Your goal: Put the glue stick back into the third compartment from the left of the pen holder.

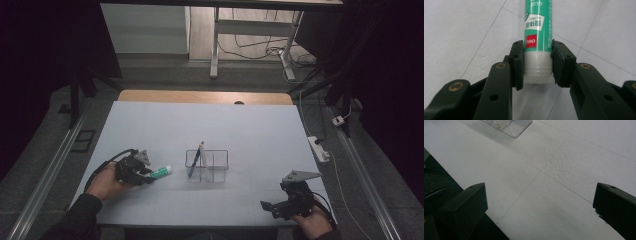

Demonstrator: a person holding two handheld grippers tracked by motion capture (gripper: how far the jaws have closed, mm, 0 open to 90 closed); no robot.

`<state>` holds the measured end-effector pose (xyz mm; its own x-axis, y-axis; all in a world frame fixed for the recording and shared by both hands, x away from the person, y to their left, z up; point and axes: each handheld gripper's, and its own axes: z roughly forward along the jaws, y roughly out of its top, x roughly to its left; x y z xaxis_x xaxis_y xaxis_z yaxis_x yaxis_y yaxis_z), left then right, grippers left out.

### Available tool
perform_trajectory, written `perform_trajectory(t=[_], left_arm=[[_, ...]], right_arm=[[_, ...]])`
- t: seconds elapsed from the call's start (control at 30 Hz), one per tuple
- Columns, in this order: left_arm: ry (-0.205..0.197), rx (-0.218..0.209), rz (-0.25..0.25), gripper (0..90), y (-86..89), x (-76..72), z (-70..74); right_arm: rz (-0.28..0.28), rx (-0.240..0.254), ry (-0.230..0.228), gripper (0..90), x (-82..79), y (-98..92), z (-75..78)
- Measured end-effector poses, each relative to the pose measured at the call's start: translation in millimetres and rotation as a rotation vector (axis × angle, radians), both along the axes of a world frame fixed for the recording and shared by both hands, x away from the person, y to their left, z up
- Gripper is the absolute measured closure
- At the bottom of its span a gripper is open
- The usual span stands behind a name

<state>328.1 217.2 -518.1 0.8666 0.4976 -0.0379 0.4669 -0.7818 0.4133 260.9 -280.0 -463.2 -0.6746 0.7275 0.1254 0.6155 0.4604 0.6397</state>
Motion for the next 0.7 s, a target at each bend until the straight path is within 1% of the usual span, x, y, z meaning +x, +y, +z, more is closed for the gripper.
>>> perform_trajectory(t=[0.07, 0.23, 0.27, 0.33, 0.37, 0.43, 0.57, 0.7], left_arm=[[0.018, -0.005, 0.005, 64.6, 0.4, 0.9, 0.4], [0.07, -0.042, 0.038, 64.9, 3.1, 4.0, 2.4], [0.081, -0.062, 0.054, 64.9, 3.7, 4.0, 3.1], [0.089, -0.077, 0.058, 64.9, 5.0, 4.3, 5.4], [0.1, -0.084, 0.059, 64.9, 5.4, 4.5, 6.3], [0.105, -0.107, 0.058, 65.0, 5.8, 3.4, 8.8], [0.108, -0.123, 0.058, 64.9, 6.4, 2.0, 12.2], [0.092, -0.129, 0.067, 64.9, 6.9, -0.3, 17.2]], right_arm=[[0.001, -0.001, 0.0, 0.0, 0.0, 0.1, -0.1], [0.009, 0.0, -0.003, 0.0, 0.0, 0.2, -0.1], [0.01, -0.001, -0.003, 0.0, -0.1, 0.3, 0.0], [0.005, -0.006, -0.004, 0.0, -0.6, 0.8, 0.1], [0.005, -0.007, -0.004, 0.0, -0.6, 0.9, 0.2], [0.008, -0.008, -0.002, 0.0, -0.6, 0.9, 0.2], [0.006, -0.007, -0.004, 0.0, -0.6, 0.9, 0.2], [0.012, -0.009, -0.004, 0.0, -0.8, 1.2, 0.3]])
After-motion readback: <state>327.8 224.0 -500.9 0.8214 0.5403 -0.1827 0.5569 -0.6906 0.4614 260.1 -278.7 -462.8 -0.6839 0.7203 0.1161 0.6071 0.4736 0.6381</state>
